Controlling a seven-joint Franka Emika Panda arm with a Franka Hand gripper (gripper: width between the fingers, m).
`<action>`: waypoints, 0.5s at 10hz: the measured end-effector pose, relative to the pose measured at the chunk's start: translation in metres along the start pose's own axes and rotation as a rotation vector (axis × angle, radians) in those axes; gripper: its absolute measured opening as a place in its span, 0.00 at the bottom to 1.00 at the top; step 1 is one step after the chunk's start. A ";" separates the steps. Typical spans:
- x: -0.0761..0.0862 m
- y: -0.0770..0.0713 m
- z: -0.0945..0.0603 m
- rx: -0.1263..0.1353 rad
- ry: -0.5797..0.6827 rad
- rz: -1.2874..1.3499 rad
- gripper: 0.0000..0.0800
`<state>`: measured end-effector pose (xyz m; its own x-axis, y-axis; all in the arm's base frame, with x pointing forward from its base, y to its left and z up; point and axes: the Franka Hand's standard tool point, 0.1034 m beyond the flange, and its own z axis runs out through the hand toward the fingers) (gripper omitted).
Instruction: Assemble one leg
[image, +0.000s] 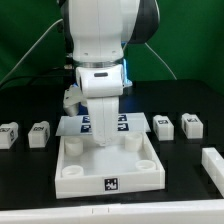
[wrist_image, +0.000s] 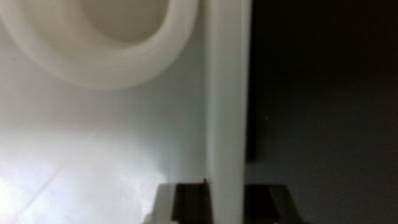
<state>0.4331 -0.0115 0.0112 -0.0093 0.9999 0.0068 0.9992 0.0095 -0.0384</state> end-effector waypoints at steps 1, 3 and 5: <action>0.014 0.014 -0.001 -0.013 0.006 0.012 0.08; 0.045 0.036 0.000 -0.036 0.020 0.020 0.08; 0.066 0.060 0.000 -0.061 0.032 0.016 0.08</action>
Offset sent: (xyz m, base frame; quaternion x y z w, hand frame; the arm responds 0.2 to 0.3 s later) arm 0.0505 0.0567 0.0012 -0.0333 0.0062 -0.0043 0.9994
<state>0.4923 0.0554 0.0096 0.0071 0.9992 0.0386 0.9997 -0.0080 0.0221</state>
